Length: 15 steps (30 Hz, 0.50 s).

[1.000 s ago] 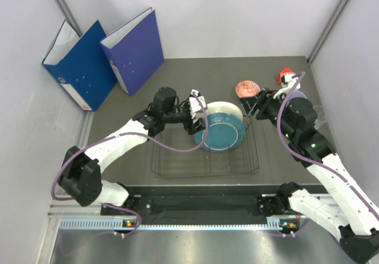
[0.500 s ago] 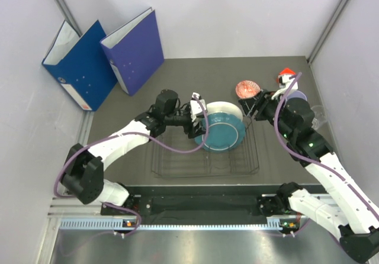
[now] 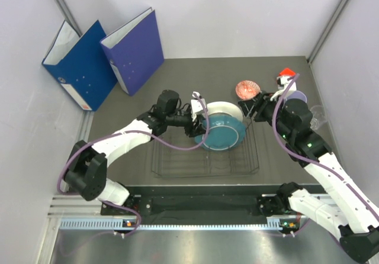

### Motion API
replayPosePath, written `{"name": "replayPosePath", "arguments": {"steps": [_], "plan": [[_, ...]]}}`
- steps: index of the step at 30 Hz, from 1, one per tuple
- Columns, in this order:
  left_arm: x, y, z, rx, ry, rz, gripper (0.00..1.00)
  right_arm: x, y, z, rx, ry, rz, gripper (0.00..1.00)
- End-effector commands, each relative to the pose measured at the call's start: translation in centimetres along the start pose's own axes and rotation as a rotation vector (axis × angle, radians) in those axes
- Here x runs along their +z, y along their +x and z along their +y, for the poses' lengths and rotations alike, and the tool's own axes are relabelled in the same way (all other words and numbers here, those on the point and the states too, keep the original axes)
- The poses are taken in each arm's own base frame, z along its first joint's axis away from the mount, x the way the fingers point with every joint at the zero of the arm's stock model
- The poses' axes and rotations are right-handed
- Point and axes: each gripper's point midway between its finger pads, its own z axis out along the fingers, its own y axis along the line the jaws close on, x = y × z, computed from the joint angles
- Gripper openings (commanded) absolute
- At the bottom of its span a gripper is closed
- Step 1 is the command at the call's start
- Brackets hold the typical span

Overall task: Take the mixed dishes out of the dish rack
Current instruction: Pick up the plate from the dish rack.

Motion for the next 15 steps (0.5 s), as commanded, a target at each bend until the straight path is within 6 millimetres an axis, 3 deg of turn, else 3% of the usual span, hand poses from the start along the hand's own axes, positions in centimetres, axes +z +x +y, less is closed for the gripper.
{"name": "replayPosePath", "arguments": {"steps": [1,15], "plan": [[-1.3,-4.2,-1.8,0.048,0.048,-0.120,0.49,0.3,-0.2,0.6,0.000,-0.026,-0.023,0.55],[0.6,-1.6,-4.6,-0.031,0.176,-0.072,0.37,0.3,0.7,0.1,0.008,-0.016,-0.006,0.55]]}}
